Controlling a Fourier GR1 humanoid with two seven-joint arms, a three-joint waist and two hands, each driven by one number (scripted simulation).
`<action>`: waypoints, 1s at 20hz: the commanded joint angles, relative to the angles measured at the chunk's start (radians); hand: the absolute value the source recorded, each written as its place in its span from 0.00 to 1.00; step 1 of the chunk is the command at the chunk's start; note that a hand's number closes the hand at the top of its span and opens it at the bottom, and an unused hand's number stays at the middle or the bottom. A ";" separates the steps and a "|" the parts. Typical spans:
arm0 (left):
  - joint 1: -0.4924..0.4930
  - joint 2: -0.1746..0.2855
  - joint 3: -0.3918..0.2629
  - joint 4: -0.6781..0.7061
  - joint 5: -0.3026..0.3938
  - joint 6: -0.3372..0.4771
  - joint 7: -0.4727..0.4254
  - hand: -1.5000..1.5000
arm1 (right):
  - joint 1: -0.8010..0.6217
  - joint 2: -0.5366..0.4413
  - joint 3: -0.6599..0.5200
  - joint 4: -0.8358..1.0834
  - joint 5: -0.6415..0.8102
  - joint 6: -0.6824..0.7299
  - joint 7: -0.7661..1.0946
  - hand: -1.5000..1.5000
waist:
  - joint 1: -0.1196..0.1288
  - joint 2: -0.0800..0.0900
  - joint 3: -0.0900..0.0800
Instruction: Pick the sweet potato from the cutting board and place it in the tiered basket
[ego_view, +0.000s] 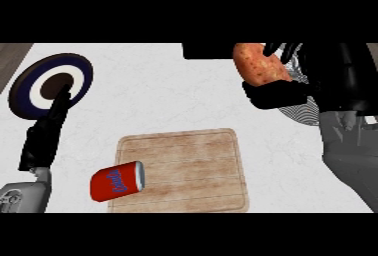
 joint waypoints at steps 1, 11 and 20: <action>-0.033 -0.020 -0.019 -0.031 -0.015 0.000 0.063 0.50 | 0.038 -0.025 -0.051 0.071 0.001 0.059 -0.115 1.00 | 0.008 0.003 0.000; 0.008 -0.032 -0.006 0.010 -0.026 -0.002 -0.035 0.50 | -0.037 -0.117 -0.040 0.372 0.245 0.075 -0.273 1.00 | 0.023 0.008 -0.001; -0.043 -0.007 0.032 0.034 -0.012 -0.048 0.003 0.50 | -0.068 -0.152 -0.178 0.641 0.266 0.065 -0.560 1.00 | 0.015 0.005 0.000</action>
